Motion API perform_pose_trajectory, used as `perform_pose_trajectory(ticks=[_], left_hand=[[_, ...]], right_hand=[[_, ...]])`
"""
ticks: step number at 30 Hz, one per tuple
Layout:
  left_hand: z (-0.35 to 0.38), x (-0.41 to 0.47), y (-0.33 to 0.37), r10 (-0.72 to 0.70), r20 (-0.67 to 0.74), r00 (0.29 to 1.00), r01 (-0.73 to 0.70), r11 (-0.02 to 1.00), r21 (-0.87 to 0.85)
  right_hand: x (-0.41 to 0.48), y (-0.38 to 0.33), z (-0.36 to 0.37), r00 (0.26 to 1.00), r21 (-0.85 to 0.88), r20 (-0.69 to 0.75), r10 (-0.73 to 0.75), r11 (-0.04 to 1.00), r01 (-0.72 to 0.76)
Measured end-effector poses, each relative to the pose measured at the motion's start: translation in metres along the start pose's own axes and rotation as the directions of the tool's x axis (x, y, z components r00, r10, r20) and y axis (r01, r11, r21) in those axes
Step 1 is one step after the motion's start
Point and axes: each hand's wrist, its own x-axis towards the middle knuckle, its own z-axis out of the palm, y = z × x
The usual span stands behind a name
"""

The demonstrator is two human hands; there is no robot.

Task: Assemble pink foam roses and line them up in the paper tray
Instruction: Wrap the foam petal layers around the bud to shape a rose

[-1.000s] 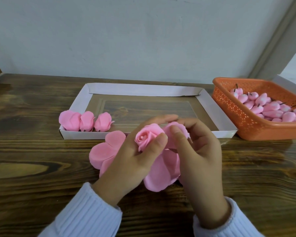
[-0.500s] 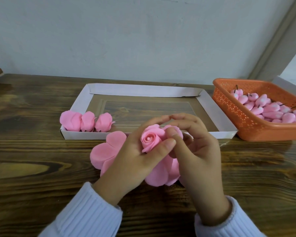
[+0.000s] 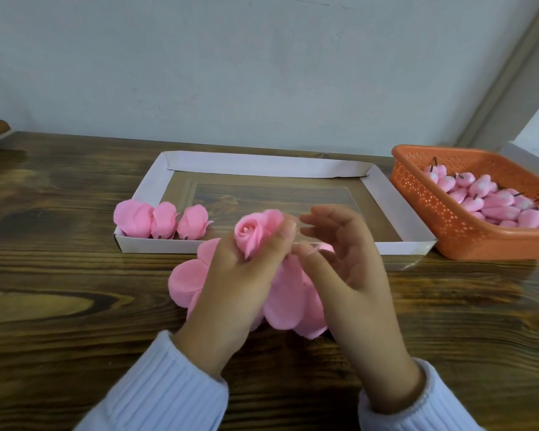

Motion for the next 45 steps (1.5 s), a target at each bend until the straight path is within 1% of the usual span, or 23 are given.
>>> perform_pose_trajectory(ticks=[3,5,8,12,14,16,20,23,28,32,34,37,41,45], left_hand=[[0.000,0.001,0.004,-0.054,0.044,0.998,0.064,0.966,-0.251],[0.000,0.002,0.004,-0.076,0.033,0.997,0.083,0.948,-0.306],[0.000,0.002,0.003,-0.068,0.030,0.997,0.074,0.956,-0.284],[-0.001,0.002,0.001,-0.062,0.026,0.998,0.067,0.961,-0.267],[0.000,0.001,0.001,-0.056,0.035,0.998,0.063,0.961,-0.268],[0.001,0.001,0.001,-0.045,0.051,0.998,0.057,0.958,-0.280],[0.003,0.000,0.001,-0.044,0.065,0.997,0.061,0.955,-0.289],[0.002,0.000,0.001,-0.057,0.085,0.995,0.074,0.972,-0.225],[-0.004,0.001,0.005,-0.094,0.102,0.990,0.115,0.968,-0.224],[-0.008,0.002,0.006,-0.089,0.142,0.986,0.115,0.975,-0.190],[-0.011,0.003,0.008,-0.082,0.214,0.973,0.119,0.979,-0.164],[-0.017,0.003,0.014,-0.088,0.366,0.926,0.160,0.972,-0.171],[-0.024,0.006,0.016,-0.082,0.476,0.875,0.139,0.987,-0.085],[-0.023,0.006,0.011,-0.076,0.443,0.893,0.097,0.995,-0.026]], right_hand=[[0.001,0.002,0.003,0.997,-0.046,0.038,0.074,0.996,-0.072],[0.002,0.003,0.003,0.994,-0.069,0.045,0.100,0.993,-0.097],[0.002,0.003,0.002,0.994,-0.111,0.067,0.085,0.991,-0.078],[0.000,0.001,0.001,0.999,-0.132,0.024,-0.038,0.990,0.041],[0.000,0.000,0.003,0.993,-0.136,0.049,-0.106,0.984,0.112],[-0.001,0.001,0.005,0.989,-0.105,0.092,-0.119,0.986,0.128],[0.001,0.004,0.005,0.989,0.028,0.138,-0.059,0.998,0.055],[0.002,0.004,0.003,0.984,0.127,0.172,-0.044,0.992,0.022],[0.003,0.005,0.001,0.963,0.136,0.266,-0.044,0.991,0.007],[0.004,0.003,0.000,0.942,0.166,0.336,-0.016,0.985,-0.043],[0.005,0.001,-0.001,0.936,0.204,0.352,-0.005,0.976,-0.072],[0.006,0.001,-0.004,0.932,0.252,0.363,0.014,0.961,-0.113],[0.006,0.002,-0.008,0.914,0.295,0.401,0.067,0.935,-0.198],[0.004,0.001,-0.009,0.898,0.210,0.433,0.079,0.960,-0.186]])
